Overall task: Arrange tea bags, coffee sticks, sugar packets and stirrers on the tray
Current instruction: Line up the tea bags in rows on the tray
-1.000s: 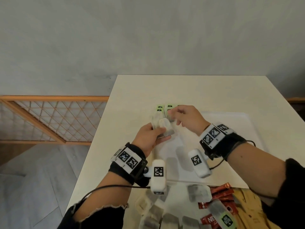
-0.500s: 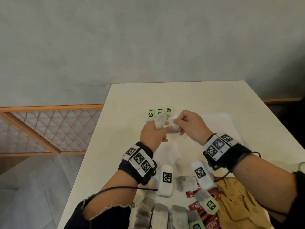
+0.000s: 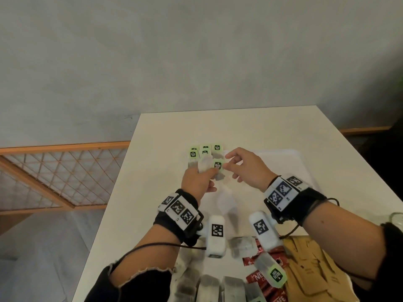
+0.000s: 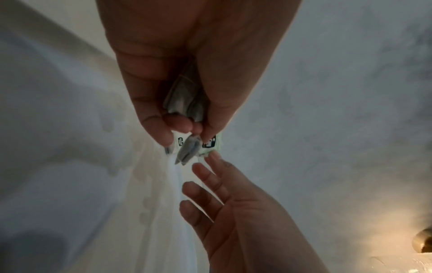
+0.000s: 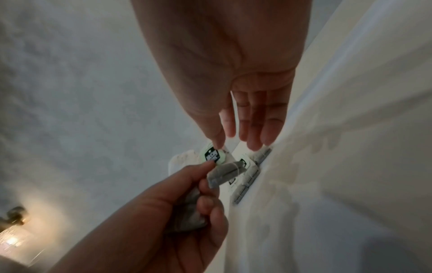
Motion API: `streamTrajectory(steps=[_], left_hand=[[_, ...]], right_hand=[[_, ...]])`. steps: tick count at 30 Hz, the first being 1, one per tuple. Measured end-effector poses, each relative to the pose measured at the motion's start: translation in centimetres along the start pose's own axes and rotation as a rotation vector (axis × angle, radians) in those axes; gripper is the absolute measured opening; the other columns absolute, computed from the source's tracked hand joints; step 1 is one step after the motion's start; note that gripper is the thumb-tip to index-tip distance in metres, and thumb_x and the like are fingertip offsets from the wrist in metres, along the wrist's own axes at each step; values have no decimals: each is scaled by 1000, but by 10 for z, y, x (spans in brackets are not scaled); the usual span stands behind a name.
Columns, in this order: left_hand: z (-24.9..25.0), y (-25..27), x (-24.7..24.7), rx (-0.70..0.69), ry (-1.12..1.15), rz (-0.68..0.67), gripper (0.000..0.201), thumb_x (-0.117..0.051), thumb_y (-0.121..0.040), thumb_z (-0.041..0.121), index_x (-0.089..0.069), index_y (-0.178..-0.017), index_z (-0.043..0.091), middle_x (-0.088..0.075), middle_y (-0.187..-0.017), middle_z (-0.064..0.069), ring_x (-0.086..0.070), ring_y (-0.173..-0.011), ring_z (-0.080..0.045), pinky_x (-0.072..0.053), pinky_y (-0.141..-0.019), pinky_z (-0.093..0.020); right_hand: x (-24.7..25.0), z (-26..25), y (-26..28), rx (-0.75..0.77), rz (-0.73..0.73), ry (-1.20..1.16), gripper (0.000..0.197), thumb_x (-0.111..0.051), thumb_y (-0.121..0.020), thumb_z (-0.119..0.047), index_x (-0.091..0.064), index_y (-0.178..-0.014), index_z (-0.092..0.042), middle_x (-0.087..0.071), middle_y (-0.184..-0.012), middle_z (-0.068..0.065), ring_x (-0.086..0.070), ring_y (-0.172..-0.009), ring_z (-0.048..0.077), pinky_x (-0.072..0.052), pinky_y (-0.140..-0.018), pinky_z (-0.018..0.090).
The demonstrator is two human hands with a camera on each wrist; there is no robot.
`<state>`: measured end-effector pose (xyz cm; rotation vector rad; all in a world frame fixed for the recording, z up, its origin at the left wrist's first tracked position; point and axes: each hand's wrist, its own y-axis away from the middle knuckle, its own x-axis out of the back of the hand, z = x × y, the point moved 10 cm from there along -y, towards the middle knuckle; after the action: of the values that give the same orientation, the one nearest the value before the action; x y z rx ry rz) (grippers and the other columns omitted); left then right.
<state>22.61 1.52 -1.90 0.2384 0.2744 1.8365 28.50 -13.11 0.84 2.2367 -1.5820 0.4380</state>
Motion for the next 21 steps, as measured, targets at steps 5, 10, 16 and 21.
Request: streamTrajectory(steps=[5, 10, 16, 21], left_hand=[[-20, -12, 6, 94, -4, -15, 2, -66, -88, 12, -67, -88, 10, -59, -69, -3, -50, -47, -10, -56, -58, -29], [-39, -29, 26, 175, 2, 38, 10, -65, -90, 11, -61, -81, 9, -62, -68, -3, -51, -50, -12, -53, -50, -26], [-38, -49, 33, 163, -5, 49, 9, -65, -90, 12, -63, -83, 9, -64, -69, -4, -52, -50, -12, -53, -51, -27], [-38, -50, 31, 187, 32, 20, 4, -65, -90, 10, -62, -88, 8, -64, -69, -5, -51, -47, -11, -52, -49, -25]], right_hand=[[-19, 20, -19, -101, -135, -81, 8, -61, -93, -11, -64, -91, -4, -65, -79, 4, -60, -62, 17, -52, -58, 26], [-9, 49, -51, -183, -68, 82, 13, -61, -92, -13, -66, -83, -6, -68, -77, 8, -61, -60, 16, -54, -59, 28], [2, 51, -84, -151, 77, 180, 11, -63, -90, -16, -68, -84, -9, -71, -82, 11, -63, -65, 24, -59, -67, 37], [-4, 38, -96, -92, 94, 246, 15, -62, -91, -17, -68, -89, -4, -66, -85, 2, -67, -87, 31, -55, -83, 46]])
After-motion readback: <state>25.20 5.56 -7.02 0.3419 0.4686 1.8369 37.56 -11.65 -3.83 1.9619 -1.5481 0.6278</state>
